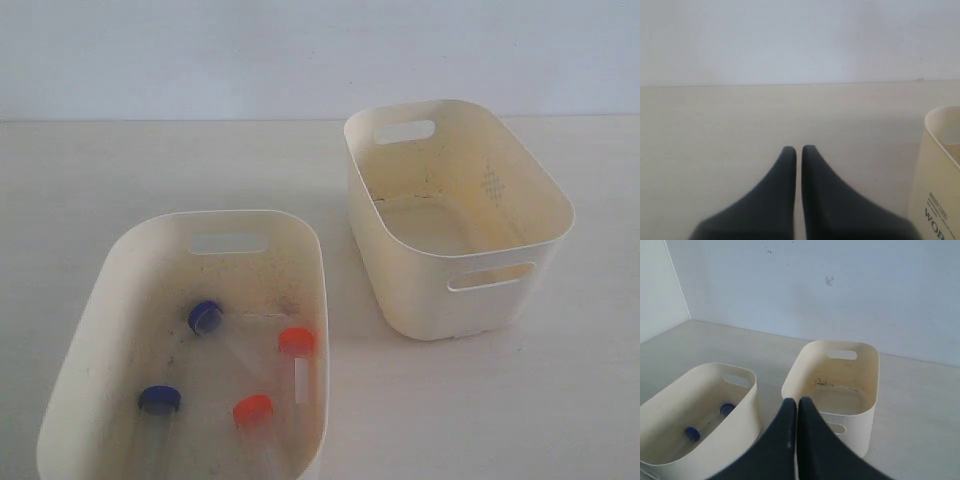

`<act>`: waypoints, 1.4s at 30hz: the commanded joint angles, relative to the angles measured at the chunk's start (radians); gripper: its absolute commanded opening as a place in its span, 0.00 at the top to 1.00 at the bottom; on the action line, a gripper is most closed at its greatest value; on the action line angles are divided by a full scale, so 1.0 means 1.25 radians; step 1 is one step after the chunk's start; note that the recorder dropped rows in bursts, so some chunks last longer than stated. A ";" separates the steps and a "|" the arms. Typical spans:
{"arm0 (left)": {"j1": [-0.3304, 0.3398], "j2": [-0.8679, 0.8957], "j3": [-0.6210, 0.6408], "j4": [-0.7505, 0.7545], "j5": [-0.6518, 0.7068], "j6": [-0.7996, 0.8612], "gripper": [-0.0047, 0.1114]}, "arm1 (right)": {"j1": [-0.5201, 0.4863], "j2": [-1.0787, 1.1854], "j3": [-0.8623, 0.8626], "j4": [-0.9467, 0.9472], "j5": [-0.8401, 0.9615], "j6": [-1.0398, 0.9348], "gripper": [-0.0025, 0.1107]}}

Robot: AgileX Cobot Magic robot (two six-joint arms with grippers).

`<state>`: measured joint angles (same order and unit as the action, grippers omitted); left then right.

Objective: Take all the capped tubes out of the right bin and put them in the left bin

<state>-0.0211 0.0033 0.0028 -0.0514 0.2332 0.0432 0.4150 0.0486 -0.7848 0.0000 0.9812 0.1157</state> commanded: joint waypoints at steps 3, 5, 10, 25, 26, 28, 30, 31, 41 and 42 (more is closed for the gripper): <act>0.001 -0.003 -0.002 0.000 -0.001 -0.007 0.92 | -0.110 -0.003 0.004 -0.009 -0.079 -0.002 0.98; 0.001 -0.003 -0.002 0.000 -0.001 -0.007 0.92 | -0.165 -0.003 0.004 -0.009 -0.147 -0.002 0.98; 0.001 -0.003 -0.002 0.000 -0.001 -0.007 0.92 | -0.236 -0.003 0.052 -0.011 -0.378 -0.032 0.98; 0.001 -0.003 -0.002 0.000 -0.001 -0.007 0.92 | -0.243 -0.020 0.628 -0.007 -0.844 -0.028 0.98; 0.001 -0.003 -0.002 0.000 -0.001 -0.007 0.92 | -0.243 -0.036 0.628 -0.007 -0.833 -0.029 0.98; 0.001 -0.003 -0.002 0.000 -0.001 -0.007 0.92 | -0.244 -0.039 0.628 -0.010 -0.702 -0.049 0.98; 0.001 -0.003 -0.002 0.000 -0.001 -0.007 0.92 | -0.244 -0.039 0.628 -0.010 -0.626 -0.059 0.98; 0.001 -0.003 -0.002 0.000 -0.001 -0.007 0.92 | -0.249 -0.039 0.628 -0.012 -0.569 -0.059 0.98; 0.001 -0.003 -0.002 0.000 -0.001 -0.007 0.92 | -0.302 -0.039 0.628 -0.010 -0.511 -0.086 0.98; 0.001 -0.003 -0.002 0.000 -0.001 -0.007 0.92 | -0.302 -0.039 0.628 -0.010 -0.511 -0.086 0.98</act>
<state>-0.0211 0.0033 0.0028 -0.0514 0.2332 0.0432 0.0418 0.0049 0.0006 -0.0094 0.3447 0.0246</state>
